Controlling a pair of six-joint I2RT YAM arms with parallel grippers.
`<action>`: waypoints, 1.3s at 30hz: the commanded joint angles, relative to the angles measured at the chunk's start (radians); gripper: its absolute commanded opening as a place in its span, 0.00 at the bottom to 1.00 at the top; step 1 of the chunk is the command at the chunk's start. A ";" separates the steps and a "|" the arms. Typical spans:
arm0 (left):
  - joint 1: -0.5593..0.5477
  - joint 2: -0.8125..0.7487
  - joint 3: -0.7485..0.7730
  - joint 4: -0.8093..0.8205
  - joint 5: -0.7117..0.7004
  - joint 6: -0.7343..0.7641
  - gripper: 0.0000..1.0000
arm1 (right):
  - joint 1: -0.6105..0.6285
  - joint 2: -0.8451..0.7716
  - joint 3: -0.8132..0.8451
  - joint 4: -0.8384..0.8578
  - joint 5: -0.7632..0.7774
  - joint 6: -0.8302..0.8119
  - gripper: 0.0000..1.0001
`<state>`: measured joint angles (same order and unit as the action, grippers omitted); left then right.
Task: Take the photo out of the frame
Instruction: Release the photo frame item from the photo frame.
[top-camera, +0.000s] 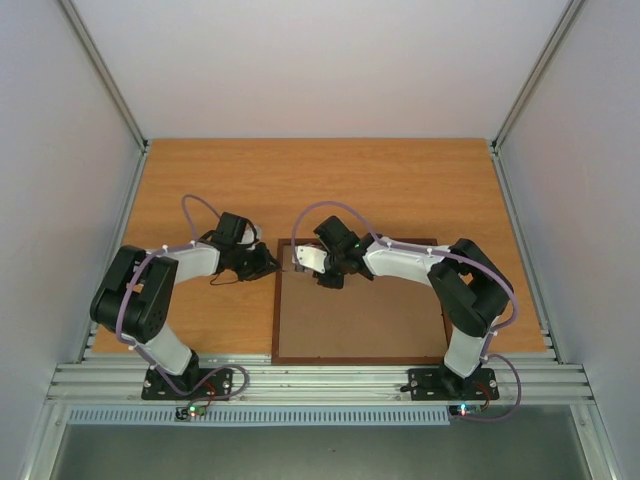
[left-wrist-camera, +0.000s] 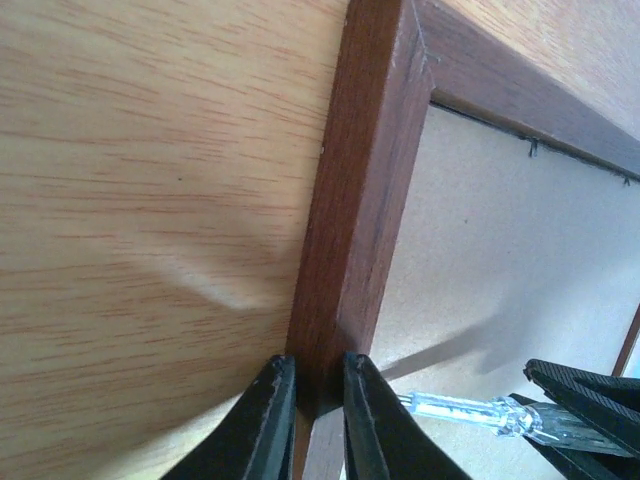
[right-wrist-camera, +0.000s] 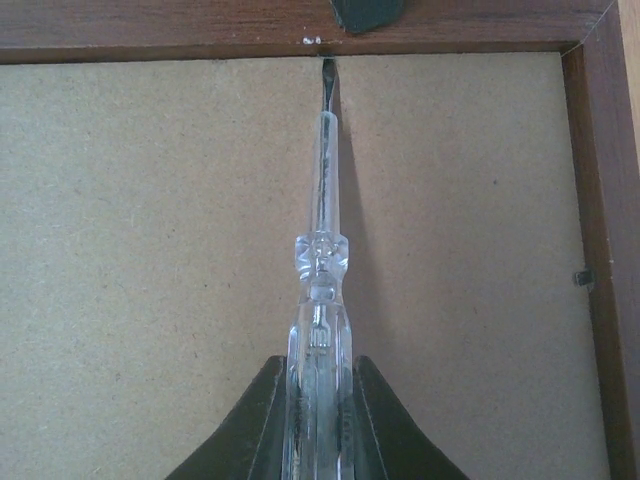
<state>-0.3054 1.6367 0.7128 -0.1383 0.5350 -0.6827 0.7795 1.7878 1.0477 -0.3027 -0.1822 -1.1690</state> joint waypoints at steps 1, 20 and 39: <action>-0.020 0.028 0.009 0.006 -0.014 0.013 0.14 | -0.002 0.013 0.048 -0.023 -0.047 -0.002 0.01; -0.081 0.036 -0.051 0.063 -0.017 -0.017 0.03 | 0.043 0.045 0.187 0.111 -0.137 0.115 0.01; -0.104 0.018 -0.106 0.095 -0.026 -0.033 0.03 | 0.095 0.099 0.216 0.391 -0.082 0.164 0.01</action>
<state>-0.3573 1.6295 0.6533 0.0532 0.4732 -0.7303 0.8448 1.8927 1.2415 -0.0761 -0.2245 -1.0031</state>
